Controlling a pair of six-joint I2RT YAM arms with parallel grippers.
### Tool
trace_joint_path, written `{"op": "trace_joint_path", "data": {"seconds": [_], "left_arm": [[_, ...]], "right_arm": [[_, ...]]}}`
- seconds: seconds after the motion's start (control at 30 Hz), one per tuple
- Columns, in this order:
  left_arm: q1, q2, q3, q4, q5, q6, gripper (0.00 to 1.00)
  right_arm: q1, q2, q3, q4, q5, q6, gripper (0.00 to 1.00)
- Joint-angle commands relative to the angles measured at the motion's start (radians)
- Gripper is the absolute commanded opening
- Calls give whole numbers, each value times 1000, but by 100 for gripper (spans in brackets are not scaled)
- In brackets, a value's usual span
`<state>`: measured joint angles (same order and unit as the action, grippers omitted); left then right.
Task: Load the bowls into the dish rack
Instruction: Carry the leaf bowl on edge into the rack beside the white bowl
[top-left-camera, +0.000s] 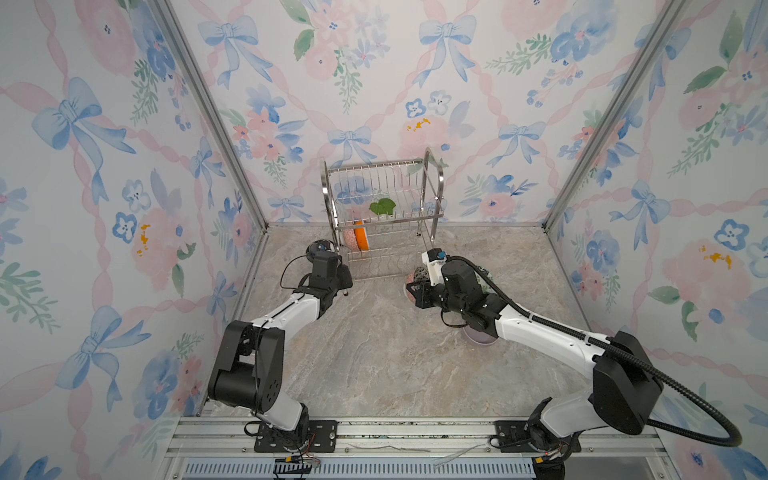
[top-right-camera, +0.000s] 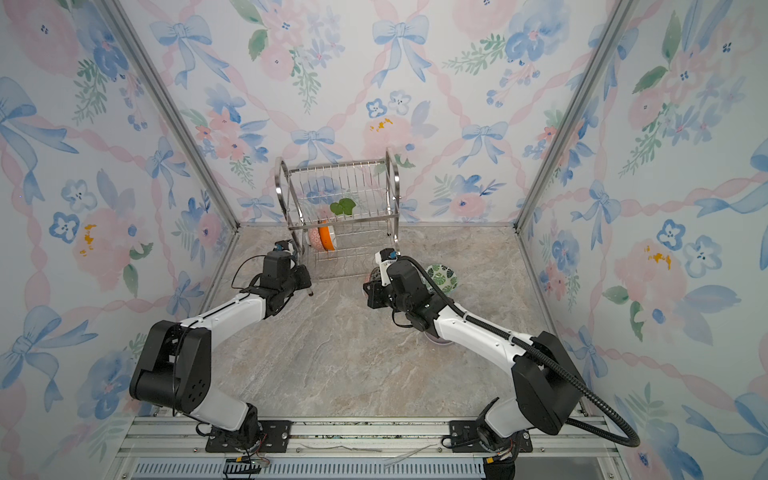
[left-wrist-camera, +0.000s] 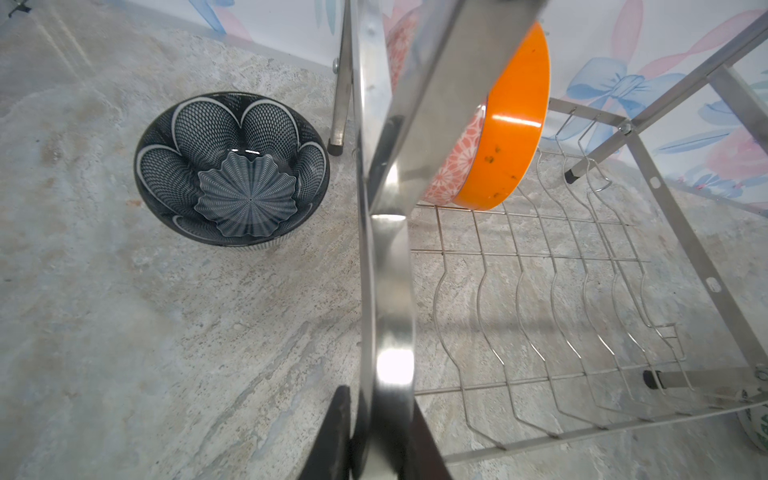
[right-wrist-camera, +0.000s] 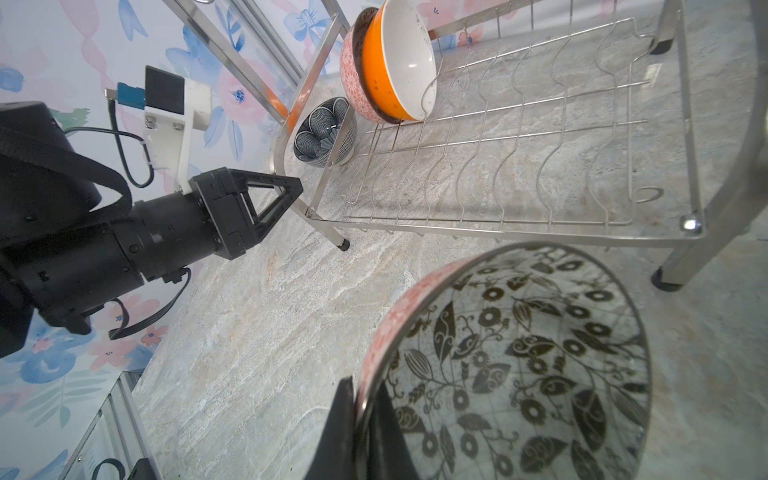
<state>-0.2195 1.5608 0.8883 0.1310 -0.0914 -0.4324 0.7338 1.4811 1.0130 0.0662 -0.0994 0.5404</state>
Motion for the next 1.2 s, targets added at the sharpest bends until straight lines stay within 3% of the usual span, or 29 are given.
{"op": "trace_joint_path", "data": {"seconds": [0.0,0.03,0.4,0.87,1.17], "left_arm": [[-1,32,31,0,13,-17,6],[-1,37,38,-10,8,-10,0],[-61,37,37,-22,-37,88,0],[-124,-154,-146,66,-43,149,0],[-132,-209,-234,80,-41,172,0]], "right_arm": [[-8,-45,10,60,-16,9,0],[-8,-49,7,58,-13,10,0],[-29,-83,-35,127,-41,23,0],[-70,-79,-112,304,-98,53,0],[-73,51,-93,499,-167,74,0]]}}
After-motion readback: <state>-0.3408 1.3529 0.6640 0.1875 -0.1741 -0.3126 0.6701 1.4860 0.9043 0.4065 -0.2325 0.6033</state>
